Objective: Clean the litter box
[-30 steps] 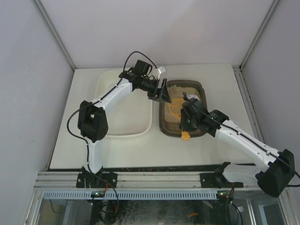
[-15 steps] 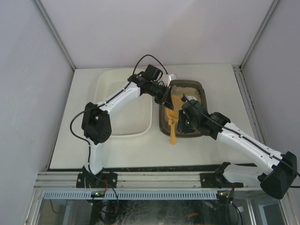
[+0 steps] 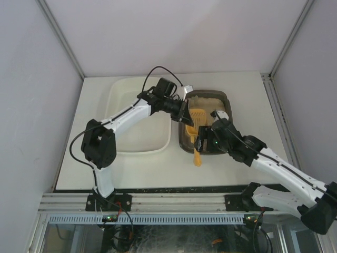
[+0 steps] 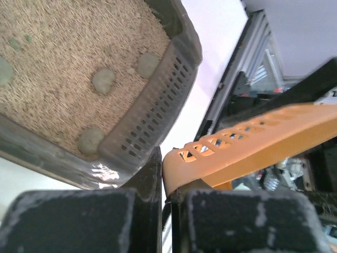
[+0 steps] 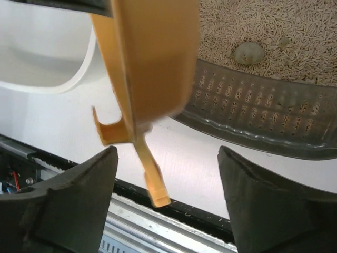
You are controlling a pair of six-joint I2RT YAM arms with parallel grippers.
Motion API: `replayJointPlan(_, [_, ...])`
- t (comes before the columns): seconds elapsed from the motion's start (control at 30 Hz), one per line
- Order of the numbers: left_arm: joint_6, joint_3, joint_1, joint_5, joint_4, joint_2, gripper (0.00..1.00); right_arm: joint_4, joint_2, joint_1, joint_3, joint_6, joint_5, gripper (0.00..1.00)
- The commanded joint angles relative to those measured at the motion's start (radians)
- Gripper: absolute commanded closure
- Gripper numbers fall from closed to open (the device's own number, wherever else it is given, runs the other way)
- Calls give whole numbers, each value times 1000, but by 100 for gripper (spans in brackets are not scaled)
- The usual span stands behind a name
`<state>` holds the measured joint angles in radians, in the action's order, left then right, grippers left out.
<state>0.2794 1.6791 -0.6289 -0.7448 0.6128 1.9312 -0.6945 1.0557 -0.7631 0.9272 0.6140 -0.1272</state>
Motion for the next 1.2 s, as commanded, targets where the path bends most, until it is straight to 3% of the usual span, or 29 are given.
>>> replayJointPlan(0.0, [242, -174, 36, -88, -329, -168, 100, 199, -187, -11, -128, 58, -18, 17])
replayJointPlan(0.1, [451, -327, 52, -104, -550, -256, 100, 307, -305, -12, -240, 98, -13, 14])
replayJointPlan(0.17, [513, -391, 58, -78, -624, -312, 100, 344, -356, -17, -282, 113, -15, 14])
replayJointPlan(0.53, [521, -428, 61, -18, -613, -366, 100, 453, -369, -94, -314, 106, -83, 30])
replayJointPlan(0.73, [513, -438, 62, -10, -613, -369, 100, 492, -352, -94, -302, 99, -76, 54])
replayJointPlan(0.8, [508, -440, 63, 5, -601, -377, 100, 486, -356, -93, -291, 96, -84, 69])
replayJointPlan(0.9, [496, -454, 63, 53, -579, -404, 99, 454, -353, -86, -273, 109, -84, 100])
replayJointPlan(0.93, [493, -466, 63, 81, -574, -418, 95, 441, -353, -83, -267, 118, -84, 100])
replayJointPlan(0.97, [493, -480, 63, 116, -566, -438, 82, 425, -355, -81, -260, 131, -87, 100])
replayJointPlan(1.07, [495, -542, 64, 242, -564, -517, 9, 296, -351, -74, -225, 190, -125, 100])
replayJointPlan(1.1, [503, -567, 63, 295, -560, -546, 1, 241, -347, -65, -208, 206, -133, 100])
replayJointPlan(1.17, [532, -586, 66, 416, -523, -589, 0, 149, -332, -29, -178, 212, -93, 100])
